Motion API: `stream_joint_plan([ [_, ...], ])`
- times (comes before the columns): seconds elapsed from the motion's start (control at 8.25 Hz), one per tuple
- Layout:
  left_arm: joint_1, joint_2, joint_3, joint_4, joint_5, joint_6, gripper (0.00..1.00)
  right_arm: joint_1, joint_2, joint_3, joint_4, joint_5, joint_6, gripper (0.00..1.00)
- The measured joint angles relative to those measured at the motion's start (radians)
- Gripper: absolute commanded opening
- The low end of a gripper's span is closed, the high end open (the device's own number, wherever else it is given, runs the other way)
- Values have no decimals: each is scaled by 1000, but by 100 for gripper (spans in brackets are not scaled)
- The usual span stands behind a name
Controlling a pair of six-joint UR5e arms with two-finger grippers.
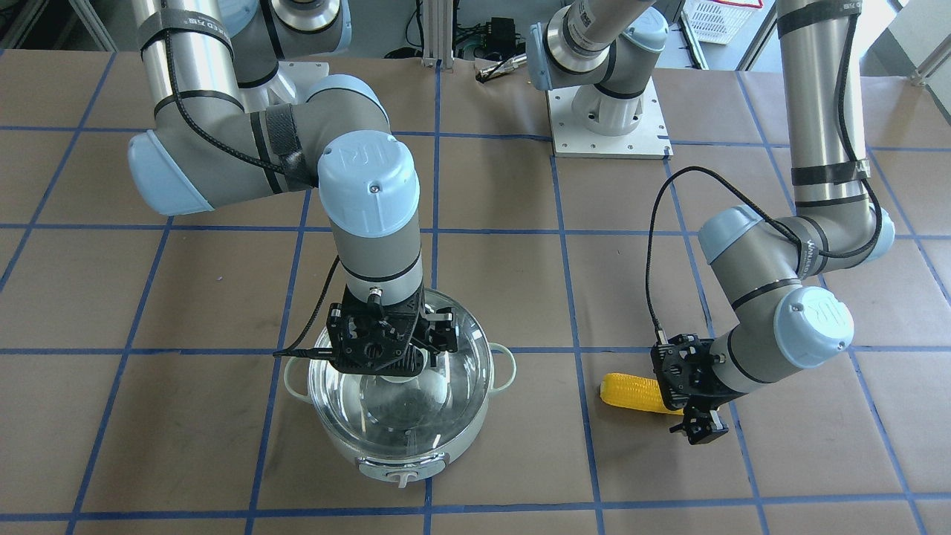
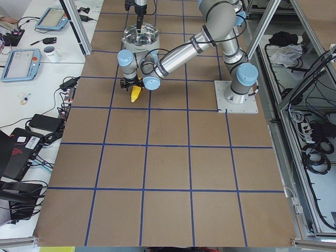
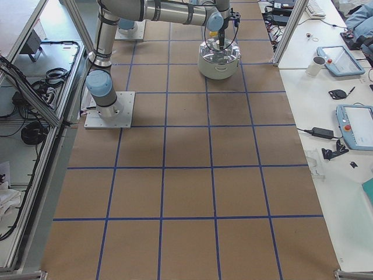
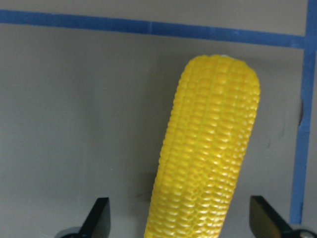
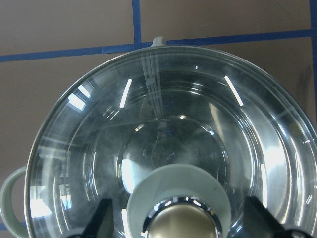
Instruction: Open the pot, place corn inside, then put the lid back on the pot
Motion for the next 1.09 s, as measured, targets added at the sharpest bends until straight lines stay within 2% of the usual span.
stream_joint_plan([
  [0.12,0,-1,-3,-1,-2,2,86,-1,-2,1,0,-2,5,24],
  [0.24,0,-3,-4,-2,-2,2,43,-1,-2,1,0,-2,16,17],
  [0.36,-1,-5,-6,-4,3,-2,0,-3,-2,2,0,-2,26,17],
  [0.61,-2,-1,-6,-5,18,-1,0,-4,-3,-1,0,-1,34,18],
  [0.85,-3,13,-4,-5,73,-5,0,-7,-21,-13,8,0,31,18],
  [1.09,-9,49,-1,-15,102,-9,0,-25,-90,-19,79,2,11,18],
])
